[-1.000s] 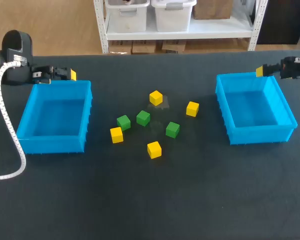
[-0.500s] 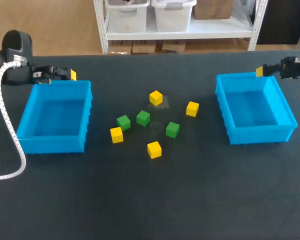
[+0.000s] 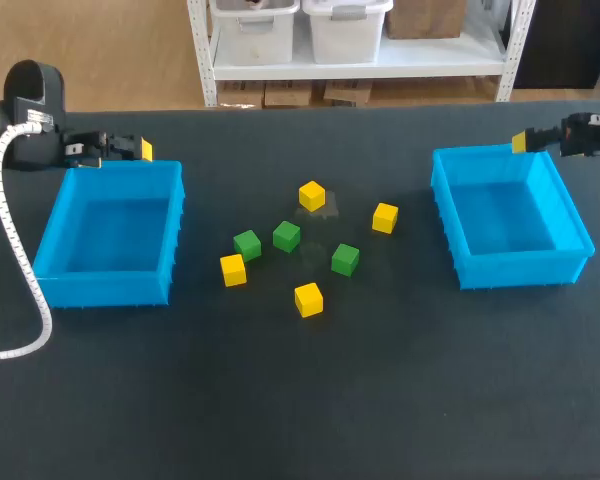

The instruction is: Put the green cubes in the right bin and the yellow cubes in the left bin.

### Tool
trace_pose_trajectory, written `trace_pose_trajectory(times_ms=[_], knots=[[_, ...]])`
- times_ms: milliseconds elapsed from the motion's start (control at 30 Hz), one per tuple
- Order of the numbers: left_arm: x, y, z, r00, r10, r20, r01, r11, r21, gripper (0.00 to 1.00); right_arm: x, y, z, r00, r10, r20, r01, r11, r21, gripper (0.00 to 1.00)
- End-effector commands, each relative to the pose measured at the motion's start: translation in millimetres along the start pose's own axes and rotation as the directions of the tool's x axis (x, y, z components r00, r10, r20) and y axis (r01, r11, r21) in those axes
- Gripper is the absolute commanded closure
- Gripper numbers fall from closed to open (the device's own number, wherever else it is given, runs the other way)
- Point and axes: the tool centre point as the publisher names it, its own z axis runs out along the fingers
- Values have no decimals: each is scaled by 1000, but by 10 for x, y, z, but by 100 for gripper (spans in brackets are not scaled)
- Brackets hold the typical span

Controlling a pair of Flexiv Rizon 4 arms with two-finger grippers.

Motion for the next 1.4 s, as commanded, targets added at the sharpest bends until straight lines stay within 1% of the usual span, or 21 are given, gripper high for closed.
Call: trace_pose_trajectory(times_ms=[33,200,300,467,533,567,667,767,867,967,1100,1200,1267,1400], knots=[[11,20,1,1000,2,5,-2,1000,8,0,-240,216,66,998,-54,-32,54,998,10,0],[11,20,1,1000,2,5,-2,1000,8,0,-416,497,207,981,-168,-101,170,985,7,0],[11,20,1,1000,2,5,-2,1000,8,0,-499,694,332,954,-254,-158,255,967,-15,0],[11,20,1,1000,2,5,-2,1000,8,0,-602,1005,549,891,-383,-243,376,924,-74,0],[11,20,1,1000,2,5,-2,1000,8,0,-625,1083,639,867,-421,-267,415,906,-81,0],[11,20,1,1000,2,5,-2,1000,8,0,-627,1113,665,857,-434,-277,426,900,-91,0],[11,20,1,1000,2,5,-2,1000,8,0,-607,1274,780,807,-491,-329,478,869,-125,0],[11,20,1,1000,2,5,-2,1000,8,0,-581,1417,857,767,-531,-360,509,845,-162,0],[11,20,1,1000,2,5,-2,1000,8,0,-517,1607,927,713,-584,-388,551,809,-205,0],[11,20,1,1000,2,5,-2,1000,8,0,-441,1746,996,682,-616,-394,570,786,-240,0],[11,20,1,1000,2,5,-2,1000,8,0,-315,1871,1112,652,-641,-404,586,765,-269,0],[11,20,1,1000,2,5,-2,1000,8,0,-139,1955,1241,619,-660,-425,598,747,-290,0],[11,20,1,1000,2,5,-2,1000,8,0,-33,2004,1321,615,-662,-428,594,746,-300,0],[11,20,1,1000,2,5,-2,1000,8,0,144,2101,1455,586,-679,-443,608,729,-314,0]])
